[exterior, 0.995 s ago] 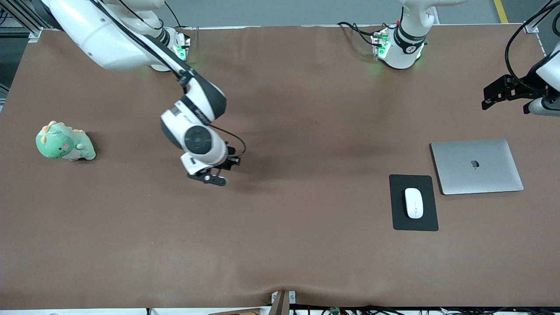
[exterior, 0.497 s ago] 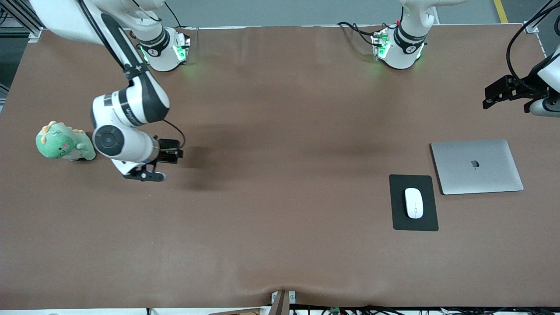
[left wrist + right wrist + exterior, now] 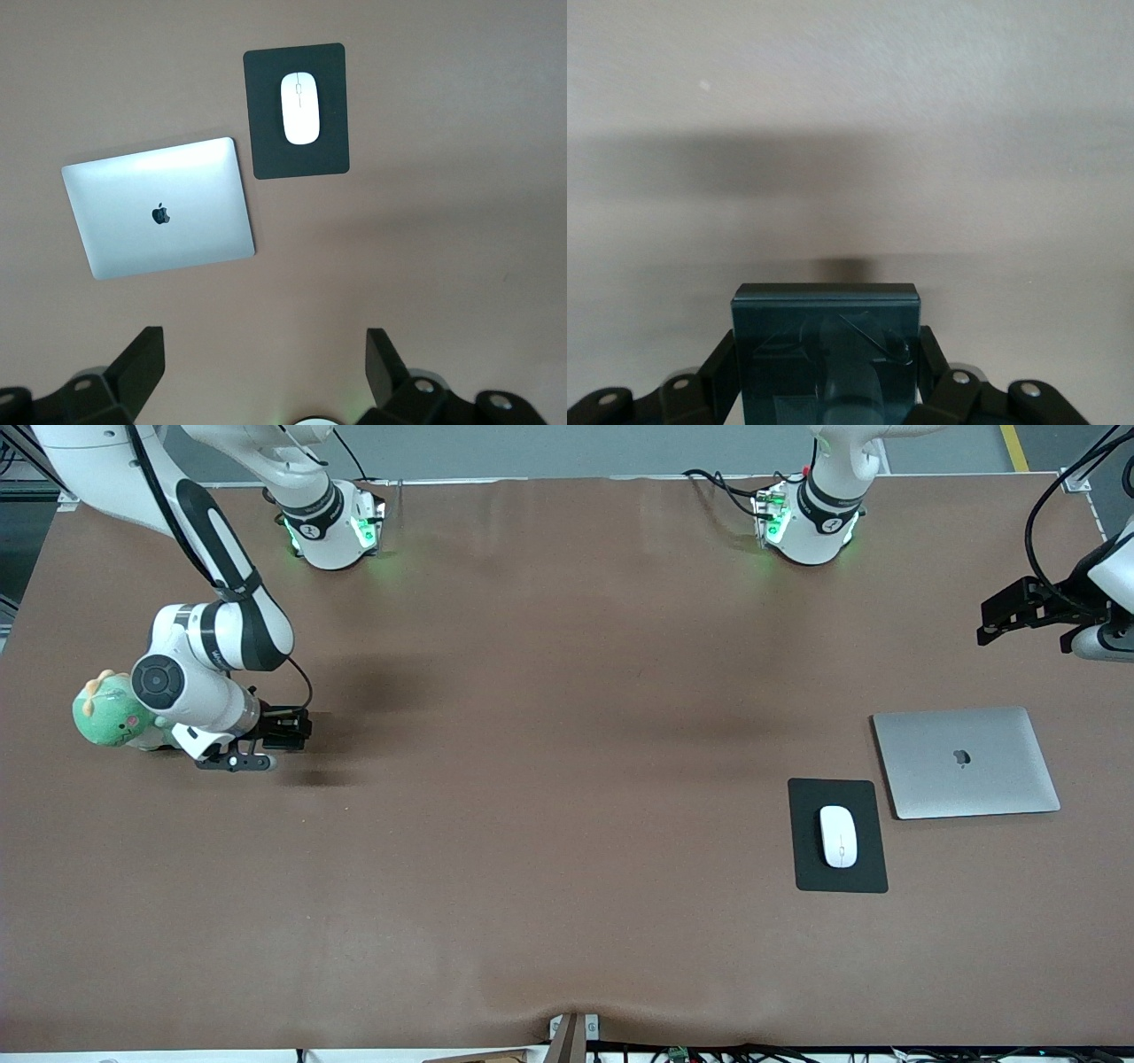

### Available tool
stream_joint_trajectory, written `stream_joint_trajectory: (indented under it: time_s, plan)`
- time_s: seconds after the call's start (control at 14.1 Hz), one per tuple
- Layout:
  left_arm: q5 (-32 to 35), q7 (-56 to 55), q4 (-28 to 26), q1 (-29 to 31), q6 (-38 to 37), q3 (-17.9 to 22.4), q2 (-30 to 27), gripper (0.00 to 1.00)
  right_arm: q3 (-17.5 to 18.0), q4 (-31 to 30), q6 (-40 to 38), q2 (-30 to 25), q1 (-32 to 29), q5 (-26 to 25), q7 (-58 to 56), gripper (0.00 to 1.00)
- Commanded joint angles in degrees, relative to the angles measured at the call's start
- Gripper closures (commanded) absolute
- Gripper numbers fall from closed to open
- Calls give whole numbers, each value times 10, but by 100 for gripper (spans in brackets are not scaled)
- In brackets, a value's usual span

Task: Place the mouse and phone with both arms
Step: 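Carry the black phone with the right gripper toward the green plush toy, then lower the phone onto the table beside the plush and open the right gripper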

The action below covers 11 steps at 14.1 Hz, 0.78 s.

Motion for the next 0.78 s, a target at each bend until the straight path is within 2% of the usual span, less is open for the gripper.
stream_joint_trajectory:
  time_s: [0.0,0.21,0.28,0.36,0.43,0.57,0.71]
  plan:
    - [-7,14,14,3,-13,0,5,0,-12,-14,33,14,5,15,-14,100]
    - [-6,14,14,3,-13,-1,6,0,-12,-25,77,42,4,15,-33,100]
    - [-6,14,15,3,-13,-1,6,0,-12,-23,78,41,5,15,-34,91]
    - [-4,14,15,1,-13,0,7,0,-12,-22,77,40,4,15,-34,50]
    - [-2,14,15,0,-13,-1,7,0,-12,-21,71,37,3,15,-34,0]
    - [0,15,15,0,-13,-1,7,0,-12,-14,41,9,12,15,-33,0]
    - [19,32,15,0,-13,-2,7,0,-12,51,-101,-18,15,15,-33,0]
